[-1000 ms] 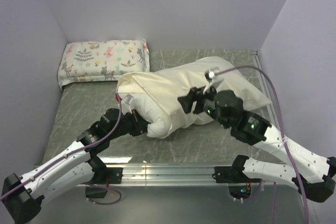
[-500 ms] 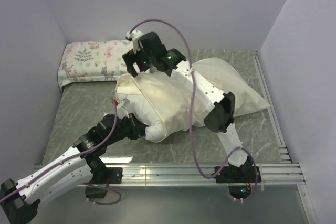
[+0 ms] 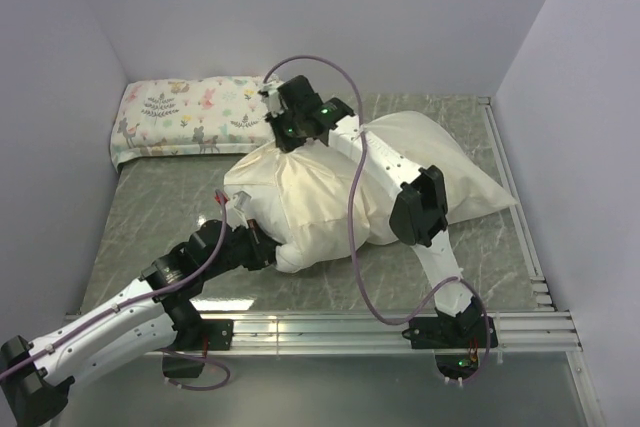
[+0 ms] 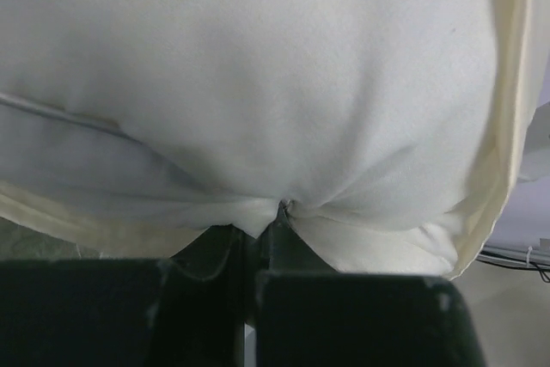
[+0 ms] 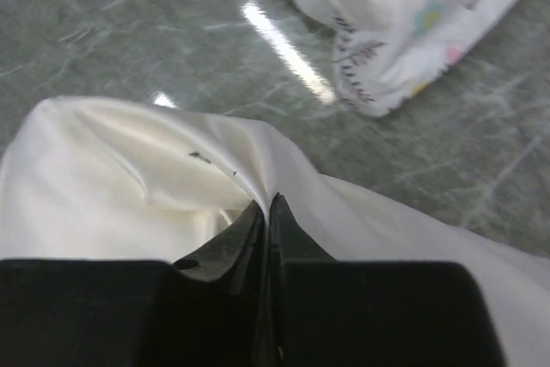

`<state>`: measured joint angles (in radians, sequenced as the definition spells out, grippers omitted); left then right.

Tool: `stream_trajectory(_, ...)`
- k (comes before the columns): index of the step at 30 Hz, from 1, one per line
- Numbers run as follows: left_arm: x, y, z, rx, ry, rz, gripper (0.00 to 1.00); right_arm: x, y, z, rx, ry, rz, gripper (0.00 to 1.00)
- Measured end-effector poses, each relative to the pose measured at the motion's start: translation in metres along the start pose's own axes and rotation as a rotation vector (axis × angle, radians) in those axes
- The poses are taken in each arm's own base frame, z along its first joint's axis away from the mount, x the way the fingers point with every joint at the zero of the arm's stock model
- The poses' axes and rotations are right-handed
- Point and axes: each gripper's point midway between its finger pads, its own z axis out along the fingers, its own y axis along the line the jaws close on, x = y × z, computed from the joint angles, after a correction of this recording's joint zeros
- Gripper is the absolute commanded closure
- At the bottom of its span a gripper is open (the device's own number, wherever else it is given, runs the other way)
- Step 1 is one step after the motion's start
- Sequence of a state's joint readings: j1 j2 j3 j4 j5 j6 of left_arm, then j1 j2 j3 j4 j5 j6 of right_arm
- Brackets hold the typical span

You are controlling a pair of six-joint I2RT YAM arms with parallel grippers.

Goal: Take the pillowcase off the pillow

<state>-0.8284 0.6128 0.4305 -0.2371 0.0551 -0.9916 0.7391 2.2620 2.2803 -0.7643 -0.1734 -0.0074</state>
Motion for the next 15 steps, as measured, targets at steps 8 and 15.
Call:
stream_trajectory(8, -0.011, -0.008, 0.0, -0.012, -0.071, 0.003, 1.0, 0.036, -0.123, -0.004, 0.322, 0.033, 0.324, 1.0)
stream_trajectory(15, -0.006, -0.012, -0.002, -0.036, -0.091, 0.007, 0.99, 0.086, -0.158, 0.0, 0.471, 0.112, 0.454, 1.0)
